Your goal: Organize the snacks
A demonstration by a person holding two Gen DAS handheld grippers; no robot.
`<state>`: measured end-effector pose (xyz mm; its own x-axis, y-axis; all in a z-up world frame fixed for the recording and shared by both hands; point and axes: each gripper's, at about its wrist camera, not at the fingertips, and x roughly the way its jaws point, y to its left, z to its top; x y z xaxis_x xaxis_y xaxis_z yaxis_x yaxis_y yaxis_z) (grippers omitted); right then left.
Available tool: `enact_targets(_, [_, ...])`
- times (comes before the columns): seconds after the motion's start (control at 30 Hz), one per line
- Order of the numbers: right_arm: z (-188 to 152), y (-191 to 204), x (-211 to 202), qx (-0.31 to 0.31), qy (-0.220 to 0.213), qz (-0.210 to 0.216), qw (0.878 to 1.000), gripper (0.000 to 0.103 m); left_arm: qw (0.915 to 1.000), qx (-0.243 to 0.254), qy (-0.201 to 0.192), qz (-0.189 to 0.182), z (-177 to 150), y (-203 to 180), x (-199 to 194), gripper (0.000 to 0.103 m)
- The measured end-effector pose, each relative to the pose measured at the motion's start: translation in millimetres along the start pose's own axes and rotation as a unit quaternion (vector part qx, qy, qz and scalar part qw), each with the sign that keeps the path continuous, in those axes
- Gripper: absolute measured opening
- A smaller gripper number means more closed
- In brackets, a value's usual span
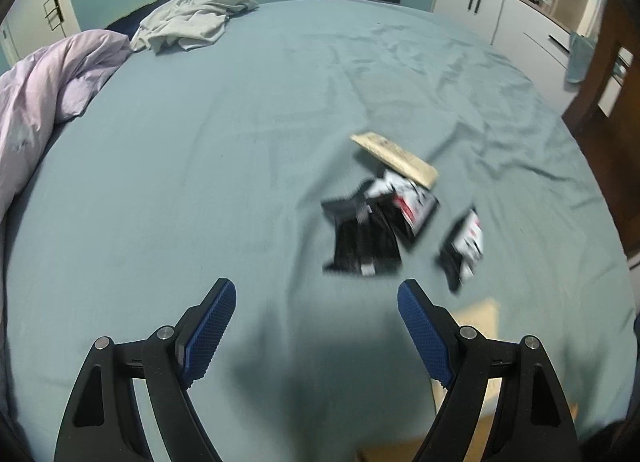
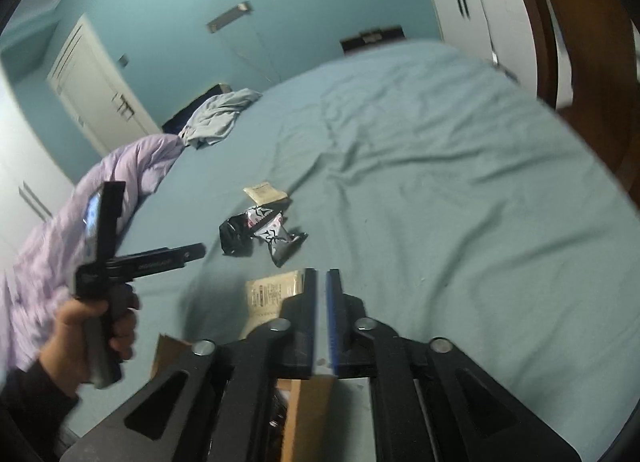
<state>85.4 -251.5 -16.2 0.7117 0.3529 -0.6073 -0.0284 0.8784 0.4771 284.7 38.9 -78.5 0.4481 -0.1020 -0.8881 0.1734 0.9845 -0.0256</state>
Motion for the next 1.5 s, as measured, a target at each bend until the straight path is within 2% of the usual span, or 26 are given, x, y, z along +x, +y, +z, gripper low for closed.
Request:
enact_targets(0.03, [2, -3, 4, 0.012, 0.004, 0.0, 1.0, 0.038, 1.0, -0.004, 0.001, -0.005, 5, 1, 6, 0.084])
enact_targets(0.1, [6, -7, 14, 0.029, 0.012, 0.004, 1.0, 0.058, 0.9998, -0.011, 0.006, -0.017, 11, 2, 16, 0.084])
enact_targets(0.13, [11, -7, 18, 0.031, 0.016, 0.004, 0.999, 0.065, 0.9995, -0.014, 0.013, -0.025, 14, 2, 24, 0.084])
enact_targets(0.27, [21, -5, 33, 0.033, 0.041, 0.008, 0.999, 0.066, 0.9972, -0.023, 0.032, -0.063, 18, 0, 45, 0.084])
enact_targets(0.43, [24, 6, 44, 0.009, 0.062, 0.008, 0.998, 0.066, 0.998, -0.021, 0.032, -0.05, 21, -4, 63, 0.08])
enact_targets(0.5, [26, 8, 52, -0.001, 0.069, -0.001, 0.998, 0.066, 0.999, -0.017, 0.024, -0.035, 20, -6, 65, 0.071])
enact_targets(0.57, [27, 7, 56, 0.001, 0.076, -0.002, 0.997, 0.066, 0.9997, -0.004, 0.013, -0.019, 19, -8, 63, 0.045])
enact_targets(0.63, [29, 7, 57, 0.003, 0.08, 0.01, 0.997, 0.066, 0.9997, 0.007, 0.009, -0.023, 18, -9, 60, 0.026])
enact_targets(0.67, [30, 9, 59, 0.0, 0.079, 0.013, 0.997, 0.066, 0.9996, 0.005, 0.009, -0.028, 18, -8, 59, 0.024])
enact_targets(0.77, [32, 9, 58, -0.014, 0.07, -0.001, 0.997, 0.066, 0.9989, -0.007, 0.013, -0.044, 15, -4, 49, 0.023])
enact_targets(0.87, [32, 8, 59, -0.022, 0.068, -0.013, 0.997, 0.066, 0.9994, 0.008, 0.004, -0.035, 10, -11, 30, 0.023])
enact_targets(1.0, [32, 8, 61, -0.019, 0.071, -0.008, 0.997, 0.066, 0.9992, 0.034, -0.007, -0.019, 0, -26, -4, 0.023])
enact_targets(1.13, [36, 10, 65, -0.028, 0.072, 0.003, 0.997, 0.066, 0.9986, 0.051, 0.004, -0.015, -15, -35, -38, 0.023])
enact_targets(1.27, [41, 16, 70, -0.053, 0.058, 0.002, 0.997, 0.066, 0.9979, 0.036, 0.033, -0.043, -33, -31, -73, 0.023])
enact_targets(1.5, [51, 26, 112, -0.092, 0.084, -0.004, 0.992, 0.066, 0.9934, 0.059, 0.043, -0.089, -90, -35, -127, 0.023])
